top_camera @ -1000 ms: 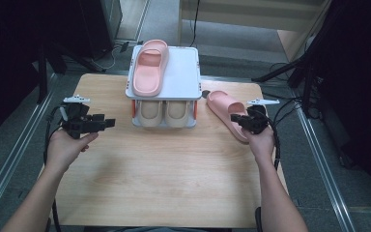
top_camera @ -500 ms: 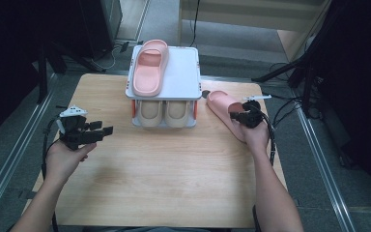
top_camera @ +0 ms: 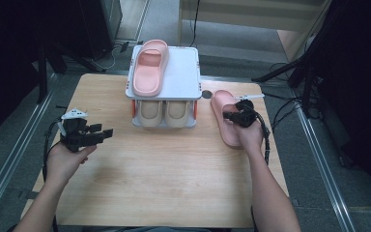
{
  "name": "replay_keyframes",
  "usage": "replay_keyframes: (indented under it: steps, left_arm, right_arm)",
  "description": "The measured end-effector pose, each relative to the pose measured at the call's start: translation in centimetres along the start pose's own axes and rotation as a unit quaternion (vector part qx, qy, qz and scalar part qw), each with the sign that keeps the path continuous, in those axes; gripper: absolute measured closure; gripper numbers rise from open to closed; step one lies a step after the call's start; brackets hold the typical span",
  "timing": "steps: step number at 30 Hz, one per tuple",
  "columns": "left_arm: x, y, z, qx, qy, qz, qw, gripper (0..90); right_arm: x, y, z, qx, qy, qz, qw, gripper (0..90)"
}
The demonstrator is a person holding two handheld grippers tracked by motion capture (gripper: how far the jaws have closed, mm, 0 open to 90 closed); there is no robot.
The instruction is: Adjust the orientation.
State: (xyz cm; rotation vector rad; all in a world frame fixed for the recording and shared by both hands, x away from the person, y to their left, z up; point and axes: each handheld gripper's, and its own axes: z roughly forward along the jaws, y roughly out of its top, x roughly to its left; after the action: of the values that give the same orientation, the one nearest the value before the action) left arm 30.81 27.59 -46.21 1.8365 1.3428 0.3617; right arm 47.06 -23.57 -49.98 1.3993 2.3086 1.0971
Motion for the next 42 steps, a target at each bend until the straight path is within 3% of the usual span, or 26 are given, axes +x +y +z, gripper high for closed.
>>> replay_keyframes:
  steps: [6,14,22,26,31,42]
  left_arm:
    - [0.1,0.0,0.4,0.013,-0.005,0.002,0.9999,43.7]
    - [0.1,-0.1,0.5,0.011,-0.008,0.002,0.9999,43.7]
    - [0.3,0.2,0.8,0.009,-0.008,0.000,0.9999,43.7]
    - [0.3,0.3,1.0,0.011,-0.011,0.002,0.9999,43.6]
    - [0.3,0.3,1.3,0.019,-0.014,0.004,0.9997,43.5]
    - [0.2,-0.1,1.0,0.018,-0.016,0.001,0.9997,43.4]
  right_arm:
    - [0.3,0.1,0.3,0.001,0.001,0.006,1.0000,90.0]
    - [-0.1,0.0,-0.2,0.001,0.003,0.014,0.9999,87.3]
    - [-0.5,0.1,-3.0,-0.024,-0.010,0.006,0.9996,82.3]
    - [-1.4,-0.5,-4.1,-0.033,-0.020,0.019,0.9991,76.6]
    - [-2.9,-1.3,-5.2,-0.050,-0.028,0.040,0.9976,63.3]
    - [-5.2,-1.5,-2.9,-0.043,-0.042,0.089,0.9942,58.9]
